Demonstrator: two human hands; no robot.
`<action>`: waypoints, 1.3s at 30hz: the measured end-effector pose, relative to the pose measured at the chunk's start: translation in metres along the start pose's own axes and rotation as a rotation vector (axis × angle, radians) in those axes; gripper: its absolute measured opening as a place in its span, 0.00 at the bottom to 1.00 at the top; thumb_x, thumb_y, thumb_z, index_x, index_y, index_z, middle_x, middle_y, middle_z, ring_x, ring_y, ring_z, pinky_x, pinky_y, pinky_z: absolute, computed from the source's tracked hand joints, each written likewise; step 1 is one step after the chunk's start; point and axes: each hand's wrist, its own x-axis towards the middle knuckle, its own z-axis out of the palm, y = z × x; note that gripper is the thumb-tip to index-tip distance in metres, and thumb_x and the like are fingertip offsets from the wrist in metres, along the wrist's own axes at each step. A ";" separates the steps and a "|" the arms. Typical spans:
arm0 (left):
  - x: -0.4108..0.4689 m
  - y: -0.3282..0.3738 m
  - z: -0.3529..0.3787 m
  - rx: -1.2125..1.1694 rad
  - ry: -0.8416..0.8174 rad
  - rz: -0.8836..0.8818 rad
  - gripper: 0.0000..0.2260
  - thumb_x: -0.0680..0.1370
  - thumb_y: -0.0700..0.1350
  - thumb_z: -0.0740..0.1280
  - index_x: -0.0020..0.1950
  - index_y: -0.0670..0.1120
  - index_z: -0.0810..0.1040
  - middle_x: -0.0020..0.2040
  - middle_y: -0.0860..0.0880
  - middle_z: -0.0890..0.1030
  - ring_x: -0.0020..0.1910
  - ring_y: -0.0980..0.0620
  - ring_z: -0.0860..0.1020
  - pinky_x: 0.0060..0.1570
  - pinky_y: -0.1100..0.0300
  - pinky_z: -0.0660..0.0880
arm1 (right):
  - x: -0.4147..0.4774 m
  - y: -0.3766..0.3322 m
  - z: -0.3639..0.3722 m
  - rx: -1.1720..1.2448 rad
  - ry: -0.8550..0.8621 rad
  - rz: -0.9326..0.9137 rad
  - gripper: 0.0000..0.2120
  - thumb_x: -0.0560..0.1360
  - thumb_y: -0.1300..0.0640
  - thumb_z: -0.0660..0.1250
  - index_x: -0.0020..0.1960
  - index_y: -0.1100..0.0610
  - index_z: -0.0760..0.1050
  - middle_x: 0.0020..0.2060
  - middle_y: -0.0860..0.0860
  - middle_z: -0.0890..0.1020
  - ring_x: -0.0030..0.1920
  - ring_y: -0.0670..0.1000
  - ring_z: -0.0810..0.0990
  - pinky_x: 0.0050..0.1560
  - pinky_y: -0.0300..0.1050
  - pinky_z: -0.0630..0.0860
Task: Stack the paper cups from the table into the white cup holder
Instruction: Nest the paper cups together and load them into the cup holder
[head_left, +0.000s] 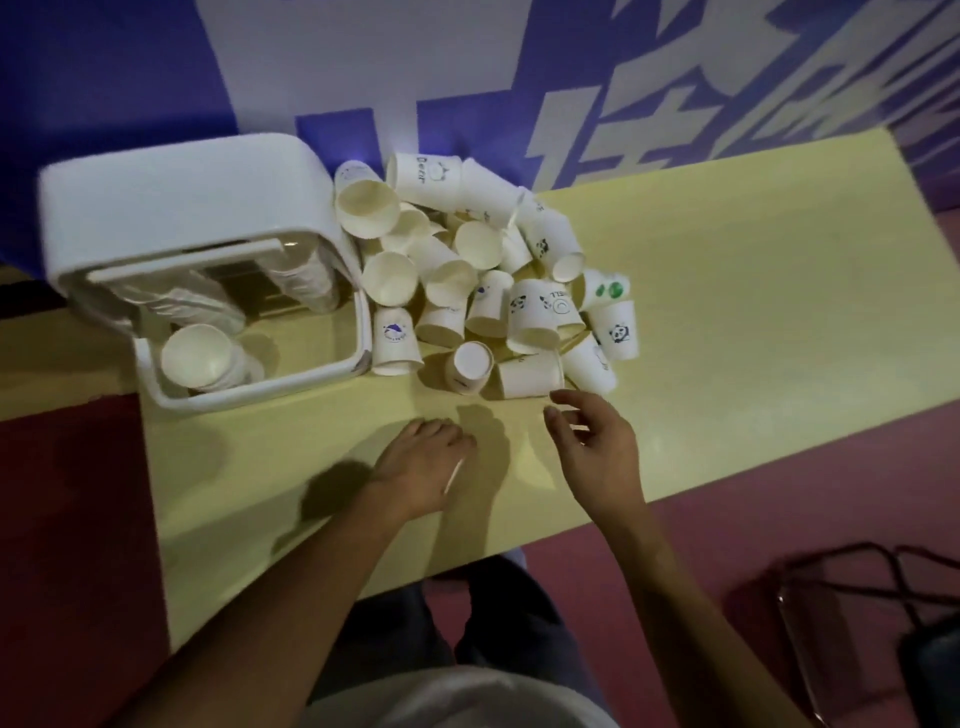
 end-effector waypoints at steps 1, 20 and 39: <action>0.001 0.000 0.002 -0.018 0.002 -0.011 0.36 0.72 0.55 0.73 0.77 0.53 0.65 0.72 0.51 0.71 0.71 0.48 0.68 0.72 0.53 0.61 | 0.002 0.007 -0.007 0.003 -0.002 0.014 0.10 0.79 0.56 0.70 0.60 0.54 0.82 0.52 0.47 0.84 0.47 0.39 0.81 0.42 0.28 0.74; 0.052 0.106 -0.118 -1.033 0.609 -0.356 0.32 0.66 0.54 0.82 0.61 0.66 0.66 0.59 0.69 0.75 0.58 0.66 0.74 0.48 0.65 0.71 | 0.196 0.059 -0.083 -0.173 -0.134 0.259 0.46 0.70 0.37 0.76 0.77 0.62 0.65 0.69 0.59 0.76 0.69 0.59 0.76 0.63 0.50 0.74; -0.007 0.038 -0.122 -1.139 0.776 -0.468 0.31 0.65 0.52 0.84 0.64 0.58 0.73 0.59 0.61 0.78 0.58 0.59 0.77 0.51 0.60 0.74 | 0.122 -0.038 -0.085 0.047 -0.019 -0.274 0.28 0.70 0.48 0.80 0.66 0.48 0.73 0.59 0.41 0.79 0.57 0.42 0.77 0.51 0.34 0.74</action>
